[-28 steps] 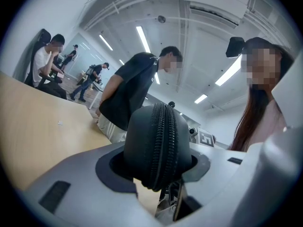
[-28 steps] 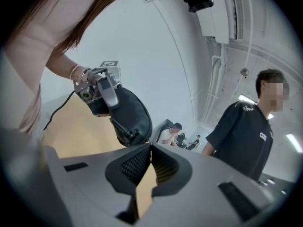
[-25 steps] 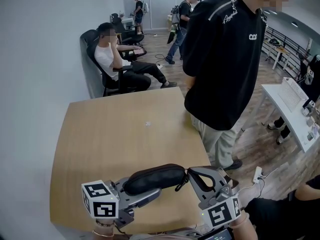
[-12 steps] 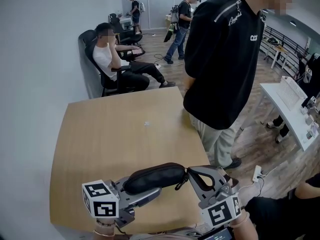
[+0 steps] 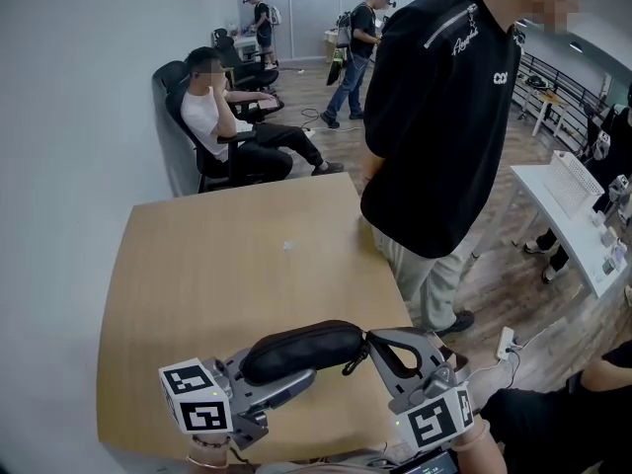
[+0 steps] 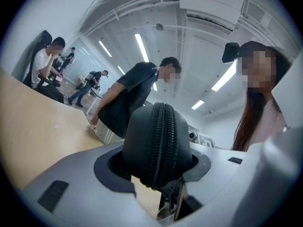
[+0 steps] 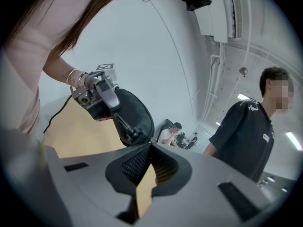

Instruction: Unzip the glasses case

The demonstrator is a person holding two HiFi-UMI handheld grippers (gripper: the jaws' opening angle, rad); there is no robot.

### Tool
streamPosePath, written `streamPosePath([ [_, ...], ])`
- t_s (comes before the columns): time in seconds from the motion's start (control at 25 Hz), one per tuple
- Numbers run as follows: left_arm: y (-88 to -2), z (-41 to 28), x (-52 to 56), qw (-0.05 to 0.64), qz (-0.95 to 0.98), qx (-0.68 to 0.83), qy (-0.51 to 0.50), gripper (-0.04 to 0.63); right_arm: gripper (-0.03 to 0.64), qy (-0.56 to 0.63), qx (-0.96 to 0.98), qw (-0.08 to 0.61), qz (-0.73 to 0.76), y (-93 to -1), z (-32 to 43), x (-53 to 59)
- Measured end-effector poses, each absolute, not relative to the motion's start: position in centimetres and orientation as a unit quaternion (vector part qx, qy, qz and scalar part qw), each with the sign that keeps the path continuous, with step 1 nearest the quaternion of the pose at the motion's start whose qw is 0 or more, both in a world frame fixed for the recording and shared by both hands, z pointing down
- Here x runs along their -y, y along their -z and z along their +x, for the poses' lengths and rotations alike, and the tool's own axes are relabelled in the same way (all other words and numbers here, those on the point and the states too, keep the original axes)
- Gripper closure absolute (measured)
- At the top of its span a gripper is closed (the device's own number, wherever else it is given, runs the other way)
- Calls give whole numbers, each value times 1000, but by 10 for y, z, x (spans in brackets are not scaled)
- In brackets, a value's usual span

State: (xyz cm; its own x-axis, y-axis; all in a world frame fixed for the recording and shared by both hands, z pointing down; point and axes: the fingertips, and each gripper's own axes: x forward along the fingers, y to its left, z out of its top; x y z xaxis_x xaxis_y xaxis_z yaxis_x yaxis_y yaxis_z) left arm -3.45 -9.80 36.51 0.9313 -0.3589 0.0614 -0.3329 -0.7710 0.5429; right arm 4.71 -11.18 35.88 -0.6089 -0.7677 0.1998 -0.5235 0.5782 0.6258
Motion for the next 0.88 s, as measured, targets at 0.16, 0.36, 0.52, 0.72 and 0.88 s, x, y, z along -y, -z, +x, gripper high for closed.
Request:
streamPosePath([
  [0.16,-356,-36,101,272,942,187,57,379,601,262,859,226,378,-356,47,111],
  [0.36,-343,-41,105,260,941,193,100,379,601,263,862,226,371,-358,42,107],
  [0.52,-334,-45,108,249,937,202,136,379,601,262,866,226,361,-358,39,104],
  [0.72,-323,-54,113,220,933,223,179,376,601,261,873,228,342,-364,28,97],
  [0.88,-321,-56,113,201,933,233,187,358,601,264,876,225,334,-362,24,93],
])
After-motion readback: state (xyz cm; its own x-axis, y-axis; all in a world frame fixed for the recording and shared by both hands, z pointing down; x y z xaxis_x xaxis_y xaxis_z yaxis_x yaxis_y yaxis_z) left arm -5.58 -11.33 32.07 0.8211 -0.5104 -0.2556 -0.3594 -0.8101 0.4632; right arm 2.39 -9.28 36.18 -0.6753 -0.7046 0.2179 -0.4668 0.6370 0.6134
